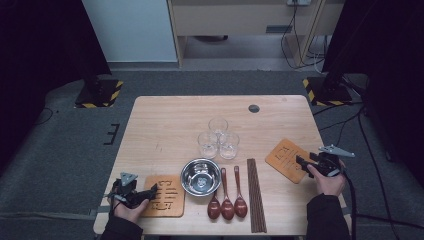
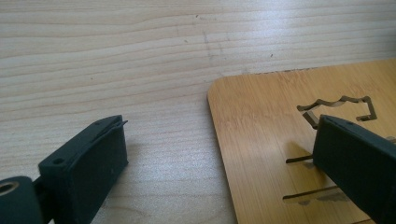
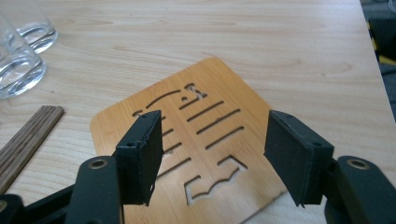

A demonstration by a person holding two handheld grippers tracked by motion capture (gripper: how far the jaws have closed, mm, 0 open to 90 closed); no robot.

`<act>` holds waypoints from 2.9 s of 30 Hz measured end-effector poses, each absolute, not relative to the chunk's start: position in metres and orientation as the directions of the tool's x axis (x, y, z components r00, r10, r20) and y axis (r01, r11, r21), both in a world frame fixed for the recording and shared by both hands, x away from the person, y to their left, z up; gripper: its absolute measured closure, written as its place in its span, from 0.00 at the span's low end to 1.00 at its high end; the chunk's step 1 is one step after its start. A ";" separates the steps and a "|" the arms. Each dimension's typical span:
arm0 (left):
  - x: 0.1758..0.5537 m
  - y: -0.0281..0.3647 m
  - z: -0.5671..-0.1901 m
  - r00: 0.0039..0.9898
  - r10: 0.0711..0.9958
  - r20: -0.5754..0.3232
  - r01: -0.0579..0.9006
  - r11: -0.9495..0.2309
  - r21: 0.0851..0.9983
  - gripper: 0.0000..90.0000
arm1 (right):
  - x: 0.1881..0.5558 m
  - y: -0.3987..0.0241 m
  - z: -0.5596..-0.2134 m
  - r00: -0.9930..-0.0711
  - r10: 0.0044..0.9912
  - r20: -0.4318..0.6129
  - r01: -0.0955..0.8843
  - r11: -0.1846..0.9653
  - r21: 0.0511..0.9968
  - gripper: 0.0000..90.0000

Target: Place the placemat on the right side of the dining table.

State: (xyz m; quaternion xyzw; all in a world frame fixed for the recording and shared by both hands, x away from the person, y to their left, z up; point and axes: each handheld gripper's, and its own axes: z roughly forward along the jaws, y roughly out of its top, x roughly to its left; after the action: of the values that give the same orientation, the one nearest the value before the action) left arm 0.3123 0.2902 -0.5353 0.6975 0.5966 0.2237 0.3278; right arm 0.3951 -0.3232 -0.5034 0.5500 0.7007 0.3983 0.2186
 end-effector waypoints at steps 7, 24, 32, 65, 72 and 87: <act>0.312 0.290 -0.535 0.188 0.979 -0.079 0.686 -0.073 0.724 0.02 | 0.402 -0.316 -0.504 -0.357 0.928 0.109 0.568 0.124 0.813 0.42; 0.312 0.290 -0.535 0.188 0.979 -0.080 0.686 -0.073 0.724 0.02 | 0.422 -0.306 -0.526 -0.445 0.895 0.022 0.599 0.280 0.750 0.43; 0.312 0.290 -0.535 0.188 0.979 -0.080 0.686 -0.073 0.724 0.02 | 0.426 -0.304 -0.530 -0.463 0.886 0.005 0.606 0.312 0.732 0.40; 0.312 0.290 -0.535 0.189 0.979 -0.079 0.686 -0.074 0.724 0.02 | 0.428 -0.297 -0.537 -0.408 0.913 -0.010 0.593 0.274 0.758 0.26; 0.313 0.290 -0.535 0.190 0.979 -0.079 0.686 -0.075 0.724 0.02 | 0.427 -0.289 -0.537 -0.326 0.945 -0.013 0.612 0.221 0.759 0.28; 0.313 0.290 -0.535 0.191 0.978 -0.080 0.686 -0.075 0.724 0.02 | 0.425 -0.292 -0.531 -0.291 0.957 0.010 0.593 0.173 0.787 0.32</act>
State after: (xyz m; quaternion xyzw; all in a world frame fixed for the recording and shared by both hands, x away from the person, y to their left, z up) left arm 0.3127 0.2903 -0.5353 0.6983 0.5959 0.2228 0.3281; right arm 0.4252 -0.2915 -0.5315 0.5370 0.7213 0.3541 0.2570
